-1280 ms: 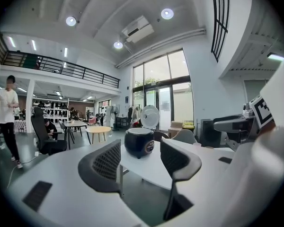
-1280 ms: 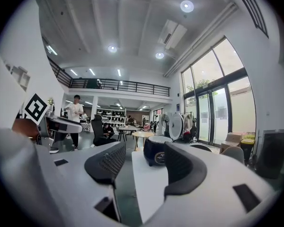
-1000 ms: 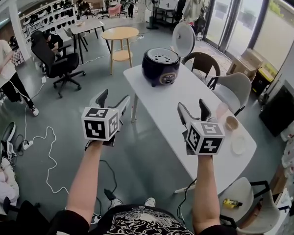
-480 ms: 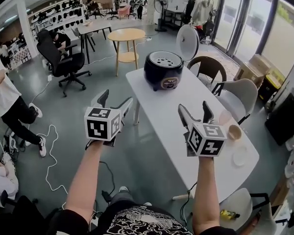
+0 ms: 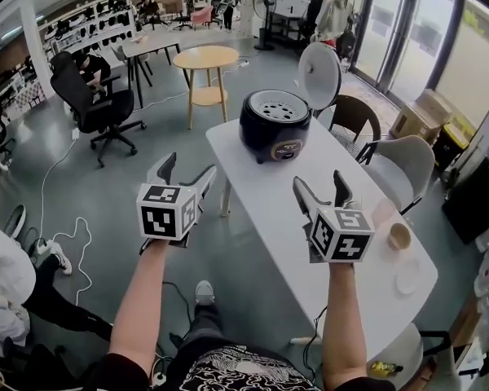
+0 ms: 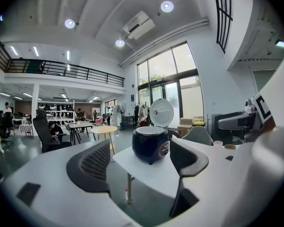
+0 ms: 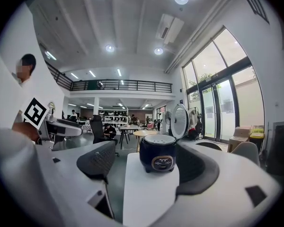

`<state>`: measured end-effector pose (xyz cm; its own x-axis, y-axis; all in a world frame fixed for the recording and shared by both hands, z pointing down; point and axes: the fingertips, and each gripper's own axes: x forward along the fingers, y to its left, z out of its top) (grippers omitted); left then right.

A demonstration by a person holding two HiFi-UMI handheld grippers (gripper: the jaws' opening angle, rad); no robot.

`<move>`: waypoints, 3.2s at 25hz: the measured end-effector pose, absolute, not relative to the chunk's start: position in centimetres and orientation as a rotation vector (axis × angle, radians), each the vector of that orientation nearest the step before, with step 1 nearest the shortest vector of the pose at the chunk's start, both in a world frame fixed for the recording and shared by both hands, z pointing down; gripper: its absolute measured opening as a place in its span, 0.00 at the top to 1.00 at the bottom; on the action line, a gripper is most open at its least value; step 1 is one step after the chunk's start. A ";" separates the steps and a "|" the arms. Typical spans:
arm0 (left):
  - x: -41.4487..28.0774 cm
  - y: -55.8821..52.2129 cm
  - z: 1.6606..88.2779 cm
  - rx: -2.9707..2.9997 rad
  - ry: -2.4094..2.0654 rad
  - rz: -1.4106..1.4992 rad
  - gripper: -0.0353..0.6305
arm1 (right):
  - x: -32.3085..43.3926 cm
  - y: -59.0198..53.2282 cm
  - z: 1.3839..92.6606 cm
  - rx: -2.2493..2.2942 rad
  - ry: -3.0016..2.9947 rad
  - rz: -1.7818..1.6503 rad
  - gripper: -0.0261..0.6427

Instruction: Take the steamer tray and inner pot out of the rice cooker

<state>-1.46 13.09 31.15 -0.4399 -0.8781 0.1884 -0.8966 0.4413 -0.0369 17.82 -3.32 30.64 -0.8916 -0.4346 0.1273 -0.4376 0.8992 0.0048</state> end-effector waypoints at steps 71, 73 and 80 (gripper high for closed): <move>-52.5 -43.2 37.7 2.045 -2.033 0.413 0.37 | -40.6 -49.7 46.3 -0.179 -1.916 -0.141 0.37; -52.5 -43.5 37.9 2.045 -2.027 0.416 0.37 | -40.7 -50.1 46.8 -0.184 -1.889 -0.140 0.38; -53.0 -42.8 39.0 2.042 -2.023 0.427 0.37 | -41.3 -49.3 48.4 -0.208 -1.802 -0.157 0.41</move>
<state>-53.01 -42.84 39.02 0.0018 -0.9306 0.3660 -0.9992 -0.0166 -0.0374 -41.26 -49.31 48.39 -0.2314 0.0572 0.9712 0.2247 0.9744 -0.0039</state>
